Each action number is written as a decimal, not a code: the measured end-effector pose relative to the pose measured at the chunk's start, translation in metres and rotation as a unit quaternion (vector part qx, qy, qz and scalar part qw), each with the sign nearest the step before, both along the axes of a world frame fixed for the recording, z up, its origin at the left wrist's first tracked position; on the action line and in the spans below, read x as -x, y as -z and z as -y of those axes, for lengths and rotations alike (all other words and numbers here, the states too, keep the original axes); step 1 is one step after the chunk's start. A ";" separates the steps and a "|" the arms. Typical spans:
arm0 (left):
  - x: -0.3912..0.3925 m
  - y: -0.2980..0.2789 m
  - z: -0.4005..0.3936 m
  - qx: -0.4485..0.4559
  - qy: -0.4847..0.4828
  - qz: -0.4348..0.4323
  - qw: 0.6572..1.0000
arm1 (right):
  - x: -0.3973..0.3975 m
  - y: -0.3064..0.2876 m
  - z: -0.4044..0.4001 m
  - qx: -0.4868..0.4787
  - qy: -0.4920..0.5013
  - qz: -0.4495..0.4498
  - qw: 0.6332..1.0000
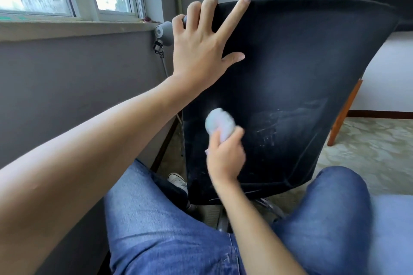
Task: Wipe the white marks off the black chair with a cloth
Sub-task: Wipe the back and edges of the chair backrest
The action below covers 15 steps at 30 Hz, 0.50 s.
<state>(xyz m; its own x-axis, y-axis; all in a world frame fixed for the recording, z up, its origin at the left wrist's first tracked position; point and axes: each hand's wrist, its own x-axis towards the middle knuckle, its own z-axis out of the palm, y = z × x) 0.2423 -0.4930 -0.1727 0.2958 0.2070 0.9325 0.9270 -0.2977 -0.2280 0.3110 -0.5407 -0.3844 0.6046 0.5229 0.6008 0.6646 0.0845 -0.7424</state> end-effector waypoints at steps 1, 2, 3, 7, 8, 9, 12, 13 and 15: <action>0.000 0.000 0.000 -0.001 0.000 0.002 1.000 | -0.018 -0.012 -0.001 -0.018 0.037 -0.065 0.997; -0.001 0.000 0.000 -0.004 -0.001 0.005 1.000 | -0.032 -0.022 -0.003 -0.027 0.061 -0.111 0.992; -0.002 0.000 0.000 -0.006 -0.002 0.005 1.000 | -0.040 -0.030 -0.003 -0.030 0.067 -0.138 0.988; -0.004 0.001 0.000 -0.006 -0.003 0.007 1.000 | 0.005 -0.014 -0.003 0.019 -0.042 -0.100 0.994; -0.004 0.001 0.001 -0.007 -0.004 0.007 1.000 | 0.023 -0.003 -0.005 0.052 -0.089 -0.035 0.994; -0.003 0.000 0.002 -0.009 -0.002 0.007 1.000 | 0.039 0.008 -0.006 0.087 -0.127 0.038 0.987; -0.001 0.001 0.001 -0.015 0.008 0.003 1.000 | 0.052 0.015 -0.006 0.090 -0.146 0.086 0.981; -0.001 0.001 0.000 -0.018 0.010 -0.001 1.000 | 0.045 0.009 -0.005 0.050 -0.123 0.056 0.989; 0.001 -0.001 0.000 -0.017 0.017 -0.006 1.000 | 0.019 -0.007 -0.005 -0.033 -0.048 -0.017 0.998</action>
